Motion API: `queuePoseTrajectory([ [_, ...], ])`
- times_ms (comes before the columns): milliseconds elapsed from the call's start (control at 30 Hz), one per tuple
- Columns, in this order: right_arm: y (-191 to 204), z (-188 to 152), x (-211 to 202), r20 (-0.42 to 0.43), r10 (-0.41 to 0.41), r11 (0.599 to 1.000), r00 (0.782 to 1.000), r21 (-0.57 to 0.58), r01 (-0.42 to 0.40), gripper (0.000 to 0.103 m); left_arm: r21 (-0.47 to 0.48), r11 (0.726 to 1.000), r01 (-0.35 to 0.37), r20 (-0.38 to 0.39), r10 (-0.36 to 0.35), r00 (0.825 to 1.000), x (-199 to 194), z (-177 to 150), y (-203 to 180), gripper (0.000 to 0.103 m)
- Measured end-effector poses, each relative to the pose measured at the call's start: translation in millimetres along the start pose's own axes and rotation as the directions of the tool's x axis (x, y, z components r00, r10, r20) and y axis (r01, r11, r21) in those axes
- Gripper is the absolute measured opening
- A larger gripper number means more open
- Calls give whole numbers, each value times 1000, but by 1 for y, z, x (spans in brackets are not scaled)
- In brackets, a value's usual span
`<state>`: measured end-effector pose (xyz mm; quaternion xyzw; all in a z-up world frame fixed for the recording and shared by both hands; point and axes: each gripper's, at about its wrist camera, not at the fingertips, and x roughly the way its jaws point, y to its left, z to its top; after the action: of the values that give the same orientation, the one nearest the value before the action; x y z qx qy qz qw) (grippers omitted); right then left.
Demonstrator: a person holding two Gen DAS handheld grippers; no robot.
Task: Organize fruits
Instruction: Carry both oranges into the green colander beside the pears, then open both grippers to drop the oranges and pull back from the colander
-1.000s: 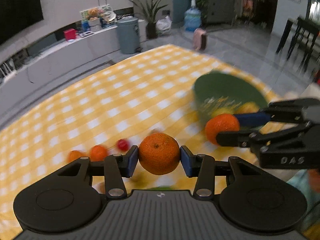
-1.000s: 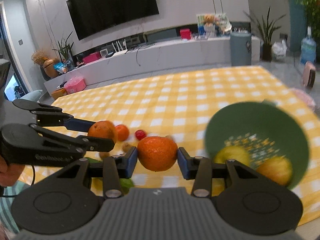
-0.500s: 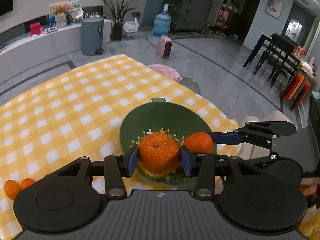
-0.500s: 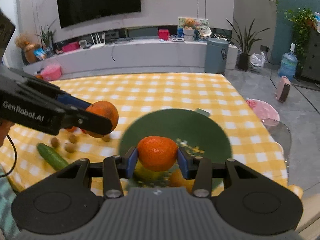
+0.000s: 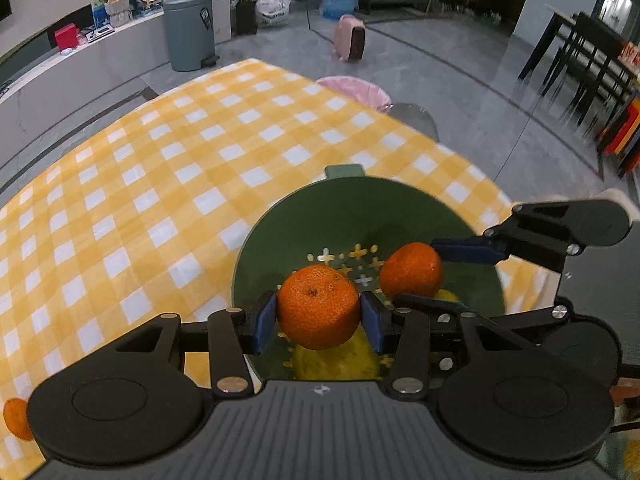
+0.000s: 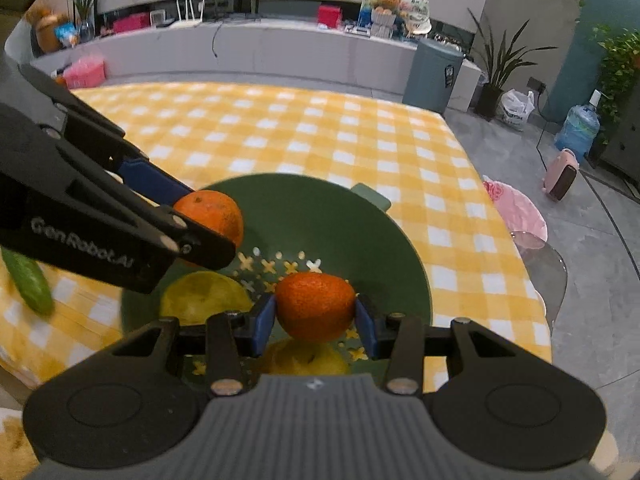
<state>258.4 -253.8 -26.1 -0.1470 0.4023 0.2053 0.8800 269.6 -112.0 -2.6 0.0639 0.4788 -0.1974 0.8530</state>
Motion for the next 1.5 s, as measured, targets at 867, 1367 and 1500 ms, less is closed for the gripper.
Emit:
queuePoseTrajectory([
  [867,5,1,39,-110,41,999,993,-30,-44,41,82,996,-40,-46,44,998,37,2,0,52],
  [1367,7,-3,19,-75,-26,998,997,-50,23,71,112,988,-103,-4,104,995,20,-7,-9,64],
  [1500,13,-5,3,-37,-64,996,997,-59,61,78,94,990,-104,35,101,994,-3,-14,-11,65],
])
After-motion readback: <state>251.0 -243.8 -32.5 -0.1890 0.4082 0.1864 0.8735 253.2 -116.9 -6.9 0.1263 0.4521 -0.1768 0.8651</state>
